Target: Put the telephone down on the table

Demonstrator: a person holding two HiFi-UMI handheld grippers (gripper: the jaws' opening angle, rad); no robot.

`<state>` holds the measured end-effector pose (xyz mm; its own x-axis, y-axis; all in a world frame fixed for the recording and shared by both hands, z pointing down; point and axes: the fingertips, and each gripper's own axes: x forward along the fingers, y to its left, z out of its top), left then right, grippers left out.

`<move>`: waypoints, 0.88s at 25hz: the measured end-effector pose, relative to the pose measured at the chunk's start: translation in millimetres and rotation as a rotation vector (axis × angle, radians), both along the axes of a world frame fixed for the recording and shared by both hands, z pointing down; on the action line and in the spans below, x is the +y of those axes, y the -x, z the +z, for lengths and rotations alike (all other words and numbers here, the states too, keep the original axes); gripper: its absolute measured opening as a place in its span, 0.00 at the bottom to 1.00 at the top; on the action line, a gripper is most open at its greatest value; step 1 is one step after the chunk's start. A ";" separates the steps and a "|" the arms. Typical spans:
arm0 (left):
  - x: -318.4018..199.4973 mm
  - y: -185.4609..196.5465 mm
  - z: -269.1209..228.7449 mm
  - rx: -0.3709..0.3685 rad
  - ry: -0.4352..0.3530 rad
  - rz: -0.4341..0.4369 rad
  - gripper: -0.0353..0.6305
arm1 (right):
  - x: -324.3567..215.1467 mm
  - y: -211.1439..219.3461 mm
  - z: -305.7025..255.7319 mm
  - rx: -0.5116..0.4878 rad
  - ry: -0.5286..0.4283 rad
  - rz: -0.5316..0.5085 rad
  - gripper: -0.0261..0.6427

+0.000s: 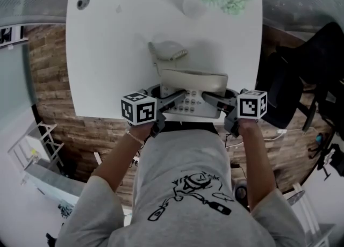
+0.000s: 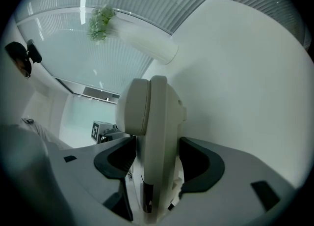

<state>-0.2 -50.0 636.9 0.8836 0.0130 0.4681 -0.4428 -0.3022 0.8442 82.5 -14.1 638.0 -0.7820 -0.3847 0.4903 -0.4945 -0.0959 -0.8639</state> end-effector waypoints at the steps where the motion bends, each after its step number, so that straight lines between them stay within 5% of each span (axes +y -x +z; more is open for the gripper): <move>1: -0.6 0.3 2.4 -0.014 -0.002 -0.003 0.48 | -0.8 -0.6 1.7 0.002 0.002 -0.002 0.48; 22: -12.0 7.9 18.6 -0.228 -0.086 -0.043 0.55 | -10.2 -2.2 19.2 0.008 0.024 -0.008 0.48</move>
<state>-8.1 -62.0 655.5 0.7536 -0.0707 0.6535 -0.6330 -0.3457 0.6927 84.7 -24.3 657.2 -0.7811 -0.3668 0.5053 -0.5021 -0.1122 -0.8575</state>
